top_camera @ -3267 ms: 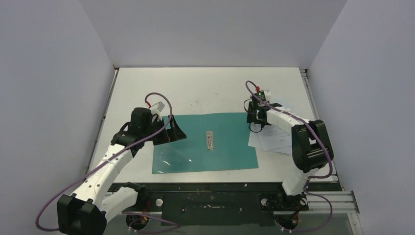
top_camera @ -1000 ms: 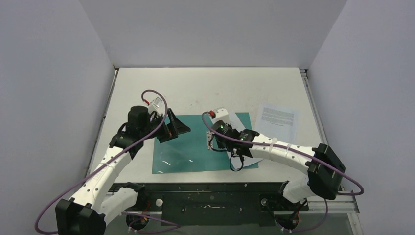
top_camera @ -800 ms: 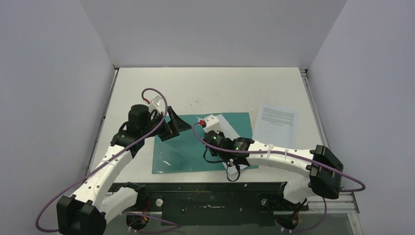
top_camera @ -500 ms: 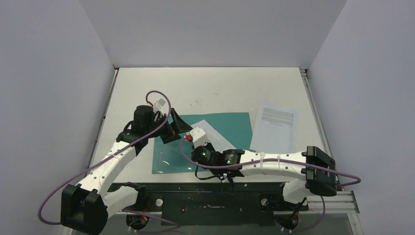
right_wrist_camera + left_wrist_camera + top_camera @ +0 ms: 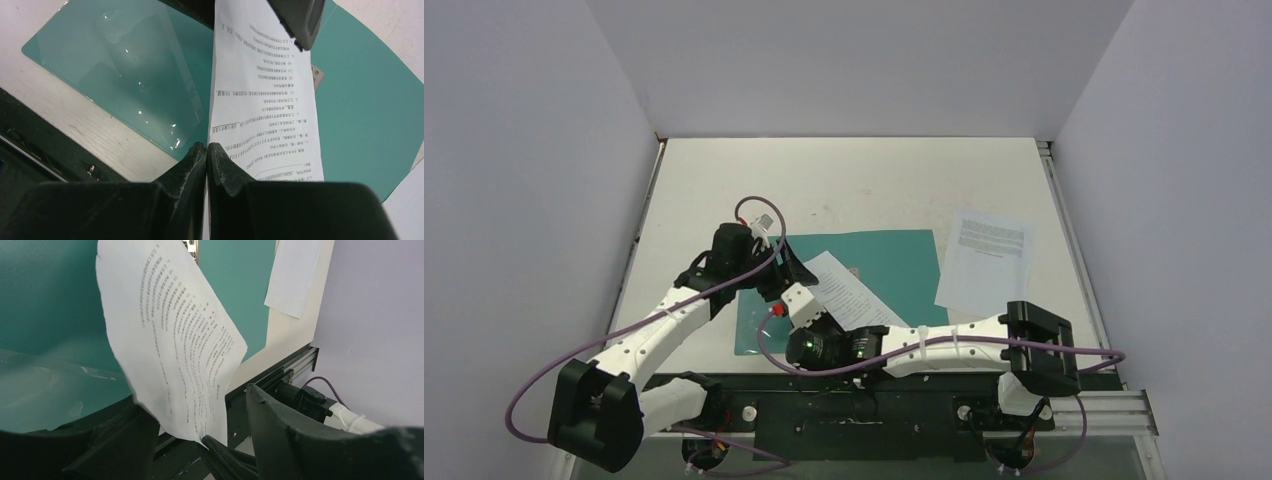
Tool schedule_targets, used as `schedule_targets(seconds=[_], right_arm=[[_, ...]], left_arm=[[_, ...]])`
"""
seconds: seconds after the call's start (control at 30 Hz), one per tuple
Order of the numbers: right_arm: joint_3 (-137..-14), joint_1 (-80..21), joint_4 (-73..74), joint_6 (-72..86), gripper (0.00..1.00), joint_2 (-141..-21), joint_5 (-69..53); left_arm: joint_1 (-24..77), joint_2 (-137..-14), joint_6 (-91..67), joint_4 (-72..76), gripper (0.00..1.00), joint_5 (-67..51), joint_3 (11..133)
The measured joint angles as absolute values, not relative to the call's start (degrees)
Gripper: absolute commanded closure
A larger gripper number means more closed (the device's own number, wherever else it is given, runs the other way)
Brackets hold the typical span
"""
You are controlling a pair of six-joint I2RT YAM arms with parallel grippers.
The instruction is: Put the files into the folder
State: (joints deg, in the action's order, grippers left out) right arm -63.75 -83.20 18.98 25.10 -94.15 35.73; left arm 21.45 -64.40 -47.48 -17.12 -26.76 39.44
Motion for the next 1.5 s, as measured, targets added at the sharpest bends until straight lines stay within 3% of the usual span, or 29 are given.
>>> schedule_targets(seconds=[0.2, 0.3, 0.43, 0.5, 0.57, 0.73, 0.87, 1.13, 1.2, 1.5], right_arm=[[-66.17, -84.42, 19.16, 25.15, 0.95, -96.29, 38.76], [-66.83, -84.93, 19.42, 25.23, 0.95, -96.86, 40.14], [-67.4, -85.58, 19.66, 25.34, 0.92, -97.36, 41.23], [-67.42, -85.82, 19.75, 25.65, 0.82, -97.36, 41.69], [-67.42, -85.93, 19.81, 26.17, 0.61, -97.34, 41.85], [-67.29, -85.97, 19.75, 26.48, 0.27, -96.09, 41.76], [-65.73, -85.97, 19.46, 25.98, 0.12, -91.94, 41.1], [-61.65, -85.97, 18.68, 24.38, 0.0, -80.62, 41.15], [-61.01, -85.95, 18.7, 24.01, 0.05, -78.24, 41.89], [-59.75, -80.2, 20.25, 21.54, 0.1, -68.53, 40.88]], left_arm=[[22.33, -64.4, -45.98, -18.55, 0.73, -24.62, 38.7], [22.37, -64.4, -45.21, -19.09, 1.0, -23.62, 38.39], [22.46, -64.4, -44.07, -19.94, 1.0, -22.85, 38.22], [22.61, -64.4, -43.7, -20.16, 1.0, -22.72, 38.22], [22.81, -64.36, -43.22, -20.34, 1.0, -22.57, 38.22], [22.83, -63.02, -41.76, -20.36, 1.0, -22.59, 38.22], [22.83, -60.47, -39.83, -20.18, 1.0, -23.42, 38.28], [22.83, -56.51, -34.41, -20.14, 1.0, -27.16, 41.63], [22.83, -55.64, -32.64, -20.29, 1.0, -28.8, 43.42], [22.85, -48.29, -25.98, -19.2, 1.0, -40.05, 47.53]])
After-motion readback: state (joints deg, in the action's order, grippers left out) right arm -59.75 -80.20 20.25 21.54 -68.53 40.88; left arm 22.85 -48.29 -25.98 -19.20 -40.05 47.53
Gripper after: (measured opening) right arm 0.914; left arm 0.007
